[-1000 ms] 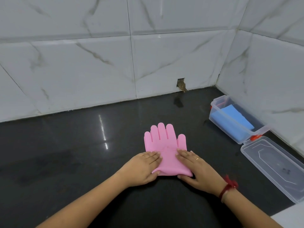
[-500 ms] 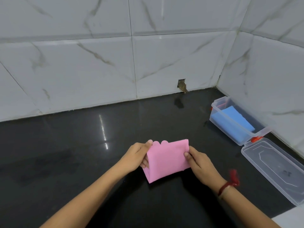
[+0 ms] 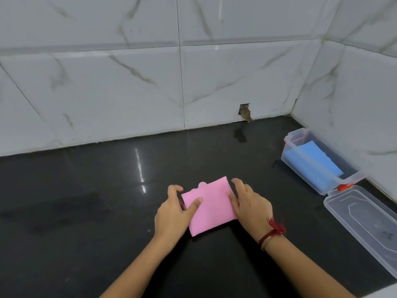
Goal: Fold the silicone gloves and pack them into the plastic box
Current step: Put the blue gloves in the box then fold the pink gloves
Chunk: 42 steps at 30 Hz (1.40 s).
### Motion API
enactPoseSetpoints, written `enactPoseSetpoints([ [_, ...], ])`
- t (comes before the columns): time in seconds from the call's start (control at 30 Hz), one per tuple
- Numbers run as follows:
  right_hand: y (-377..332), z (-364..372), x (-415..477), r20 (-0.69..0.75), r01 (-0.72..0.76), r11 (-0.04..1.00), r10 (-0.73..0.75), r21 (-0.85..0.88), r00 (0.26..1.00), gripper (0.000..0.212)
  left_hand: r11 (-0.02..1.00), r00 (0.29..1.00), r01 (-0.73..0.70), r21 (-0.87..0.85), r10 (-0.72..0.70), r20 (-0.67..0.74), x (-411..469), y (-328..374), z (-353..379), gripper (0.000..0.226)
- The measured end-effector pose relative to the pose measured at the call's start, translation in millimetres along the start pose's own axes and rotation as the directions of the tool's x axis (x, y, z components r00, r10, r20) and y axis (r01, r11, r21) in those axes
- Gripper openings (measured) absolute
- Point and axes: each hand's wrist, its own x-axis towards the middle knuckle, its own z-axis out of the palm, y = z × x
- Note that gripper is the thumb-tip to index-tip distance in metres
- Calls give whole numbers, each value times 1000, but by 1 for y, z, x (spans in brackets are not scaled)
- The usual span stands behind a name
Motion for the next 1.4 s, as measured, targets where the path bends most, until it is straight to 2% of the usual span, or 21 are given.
enactPoseSetpoints([
  [0.03, 0, -2, -1, -36, -9, 1000, 10, 14, 999, 30, 999, 998, -31, 33, 33, -62, -1, 4, -2, 59],
  [0.1, 1, -7, -3, -113, 42, 995, -32, 85, 993, 16, 968, 954, -175, 177, 212, -211, -4, 11, -6, 63],
  [0.17, -2, -11, -6, -152, 122, 987, -106, 101, 983, 5, 877, 839, -379, 296, 460, -290, -15, 22, -6, 52],
  [0.23, -10, -12, -10, -183, 158, 983, -140, 91, 973, 9, 738, 716, -606, 297, 669, -202, -29, 31, 6, 44],
  [0.3, -17, -10, -14, -243, 221, 970, -190, 106, 951, 18, 604, 636, -721, 340, 772, -22, -41, 33, 24, 45],
  [0.33, -20, -9, -15, -260, 263, 953, -219, 148, 941, 20, 579, 650, -715, 391, 757, 67, -42, 32, 30, 48],
  [0.4, -25, -10, -14, -240, 300, 916, -238, 267, 941, 28, 620, 757, -633, 462, 622, 202, -37, 32, 35, 58],
  [0.43, -27, -10, -13, -206, 299, 897, -241, 326, 948, 31, 635, 798, -592, 496, 548, 251, -33, 32, 35, 64],
  [0.5, -32, -5, -10, -103, 291, 864, -272, 411, 957, 38, 640, 831, -554, 533, 460, 312, -27, 30, 35, 70],
  [0.6, -32, 12, -9, 66, 305, 901, -340, 309, 938, 56, 670, 848, -530, 520, 405, 342, -24, 30, 36, 73],
  [0.67, -29, 21, -10, 83, 309, 918, -338, 247, 937, 62, 661, 840, -541, 519, 409, 355, -26, 32, 37, 73],
  [0.73, -27, 26, -10, 75, 288, 916, -320, 281, 944, 66, 664, 834, -552, 504, 443, 330, -26, 31, 39, 73],
  [0.83, -26, 32, -7, 83, 241, 913, -283, 329, 956, 61, 674, 836, -547, 497, 416, 357, -21, 29, 43, 73],
  [1.07, -26, 18, 1, 173, 145, 862, -257, 485, 951, 47, 576, 800, -599, 556, 398, 450, -7, 28, 48, 67],
  [1.1, -26, 11, -1, 160, 127, 830, -250, 543, 955, 46, 566, 799, -599, 566, 376, 470, -6, 30, 47, 66],
  [1.17, -25, -8, -13, 22, 119, 750, -175, 651, 984, 42, 562, 807, -584, 586, 321, 496, -1, 32, 43, 66],
  [1.23, -21, -22, -35, -124, 123, 673, -46, 729, 991, 34, 570, 816, -570, 592, 308, 490, 3, 33, 38, 67],
  [1.27, -19, -26, -48, -125, 80, 613, 31, 786, 992, 28, 570, 815, -571, 591, 306, 493, 3, 33, 36, 66],
  [1.33, -16, -32, -72, 60, -130, 417, 176, 899, 983, 22, 569, 800, -588, 575, 308, 514, 1, 33, 32, 64],
  [1.37, -16, -32, -81, 223, -282, 290, 220, 915, 949, 21, 572, 793, -597, 563, 310, 525, 1, 34, 31, 65],
  [1.4, -16, -31, -87, 402, -445, 156, 242, 882, 883, 20, 574, 787, -603, 554, 312, 533, 2, 35, 30, 64],
])
